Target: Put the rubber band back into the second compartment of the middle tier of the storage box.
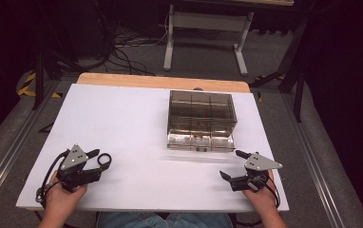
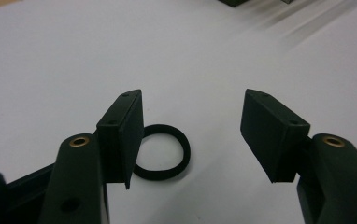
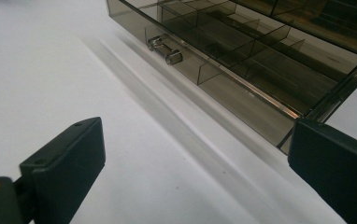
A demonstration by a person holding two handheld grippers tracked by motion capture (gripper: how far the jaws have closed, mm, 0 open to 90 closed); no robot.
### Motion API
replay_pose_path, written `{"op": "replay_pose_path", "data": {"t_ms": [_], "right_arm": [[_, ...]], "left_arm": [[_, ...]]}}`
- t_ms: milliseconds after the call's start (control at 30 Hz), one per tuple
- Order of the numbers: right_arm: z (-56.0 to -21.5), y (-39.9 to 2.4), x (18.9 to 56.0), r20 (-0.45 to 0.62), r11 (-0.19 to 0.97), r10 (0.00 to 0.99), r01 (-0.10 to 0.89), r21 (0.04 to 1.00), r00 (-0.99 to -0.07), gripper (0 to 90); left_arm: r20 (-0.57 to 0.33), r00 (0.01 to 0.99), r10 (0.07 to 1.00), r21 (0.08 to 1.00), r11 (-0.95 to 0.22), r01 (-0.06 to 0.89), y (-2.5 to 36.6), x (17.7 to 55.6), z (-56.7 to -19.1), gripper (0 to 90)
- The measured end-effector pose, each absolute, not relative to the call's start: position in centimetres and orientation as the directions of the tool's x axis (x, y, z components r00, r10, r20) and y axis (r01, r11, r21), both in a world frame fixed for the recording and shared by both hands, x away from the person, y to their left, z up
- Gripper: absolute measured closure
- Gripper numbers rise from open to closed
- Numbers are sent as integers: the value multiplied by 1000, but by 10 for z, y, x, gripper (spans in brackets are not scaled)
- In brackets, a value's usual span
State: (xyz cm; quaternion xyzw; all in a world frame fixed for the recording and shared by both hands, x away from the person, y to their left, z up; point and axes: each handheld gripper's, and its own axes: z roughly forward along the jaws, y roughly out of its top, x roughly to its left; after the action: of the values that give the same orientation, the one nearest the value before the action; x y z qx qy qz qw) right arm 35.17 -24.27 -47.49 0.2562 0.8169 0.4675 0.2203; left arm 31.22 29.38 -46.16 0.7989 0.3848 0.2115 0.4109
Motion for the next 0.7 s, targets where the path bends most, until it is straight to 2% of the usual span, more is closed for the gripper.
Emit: {"op": "replay_pose_path", "data": {"t_ms": [233,467,700], "right_arm": [[-475,-242,352,-121,431,624,211,877,-772,47],[-475,-242,352,-125,433,622,207,877,-773,47],[-475,-241,352,-125,436,619,207,876,-775,48]], "left_arm": [[9,607,795,793,-375,480,293,317,-465,427],[-88,582,808,732,-344,588,292,326,-469,449],[-88,583,808,709,-360,606,291,328,-470,514]]}}
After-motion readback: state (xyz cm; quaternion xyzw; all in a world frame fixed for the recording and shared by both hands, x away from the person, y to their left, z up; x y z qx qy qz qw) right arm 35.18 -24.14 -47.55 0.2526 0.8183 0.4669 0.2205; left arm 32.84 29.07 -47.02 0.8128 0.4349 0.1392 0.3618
